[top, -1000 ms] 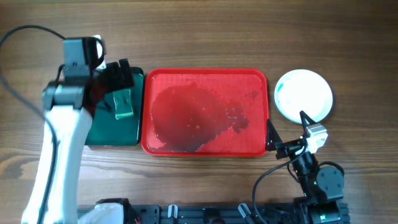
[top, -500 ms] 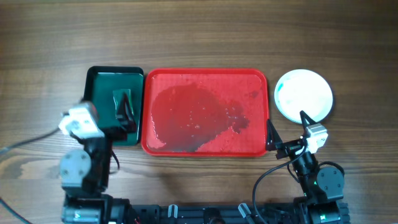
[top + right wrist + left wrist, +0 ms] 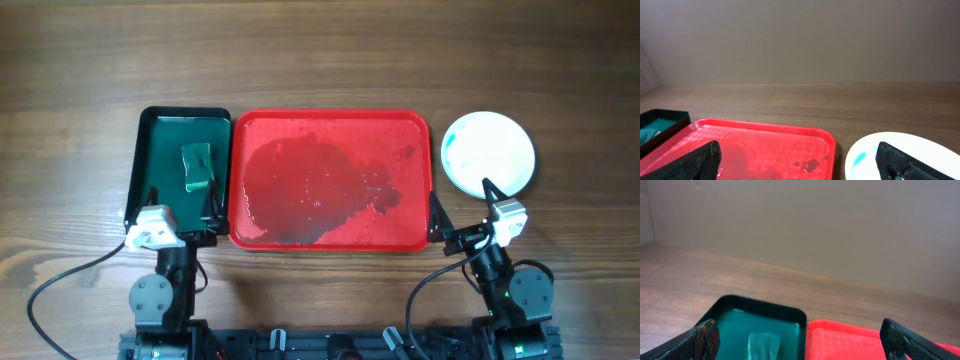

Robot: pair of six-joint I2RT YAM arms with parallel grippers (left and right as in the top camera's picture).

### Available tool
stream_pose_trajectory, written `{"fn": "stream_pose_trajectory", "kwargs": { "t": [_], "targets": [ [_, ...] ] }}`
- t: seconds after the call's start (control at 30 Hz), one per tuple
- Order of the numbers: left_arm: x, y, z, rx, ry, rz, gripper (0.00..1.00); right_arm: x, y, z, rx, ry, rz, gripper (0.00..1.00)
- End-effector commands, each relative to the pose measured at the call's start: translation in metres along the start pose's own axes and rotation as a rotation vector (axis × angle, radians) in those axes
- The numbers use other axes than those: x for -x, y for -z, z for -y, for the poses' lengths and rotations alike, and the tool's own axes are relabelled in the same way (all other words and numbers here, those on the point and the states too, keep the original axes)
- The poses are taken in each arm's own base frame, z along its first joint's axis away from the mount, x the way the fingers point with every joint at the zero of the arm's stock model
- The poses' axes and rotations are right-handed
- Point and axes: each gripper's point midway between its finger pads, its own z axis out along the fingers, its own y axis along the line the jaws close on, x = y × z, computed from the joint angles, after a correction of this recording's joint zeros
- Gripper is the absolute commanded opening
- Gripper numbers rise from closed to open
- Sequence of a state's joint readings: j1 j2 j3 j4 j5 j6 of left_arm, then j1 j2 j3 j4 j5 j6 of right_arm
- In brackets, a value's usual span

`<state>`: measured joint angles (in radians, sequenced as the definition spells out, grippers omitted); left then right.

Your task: Clean dirty plates on tray and stack at the side

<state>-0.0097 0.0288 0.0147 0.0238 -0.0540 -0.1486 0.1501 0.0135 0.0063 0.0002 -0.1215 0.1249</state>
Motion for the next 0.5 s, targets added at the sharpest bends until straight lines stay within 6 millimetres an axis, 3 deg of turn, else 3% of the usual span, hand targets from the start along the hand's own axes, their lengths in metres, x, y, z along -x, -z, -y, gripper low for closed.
{"fn": "stream_pose_trajectory", "kwargs": {
  "t": [0.0,0.47],
  "targets": [
    [-0.0193,0.0017,-0.0042,0.009,0.014,-0.069,1.00,0.0030,0.0005,0.0019,-0.013,0.019,0.015,1.00],
    [-0.0230,0.0018,-0.0020,-0.005,0.014,-0.086,1.00,0.0030,0.0005,0.0019,-0.013,0.019,0.015,1.00]
  ]
}}
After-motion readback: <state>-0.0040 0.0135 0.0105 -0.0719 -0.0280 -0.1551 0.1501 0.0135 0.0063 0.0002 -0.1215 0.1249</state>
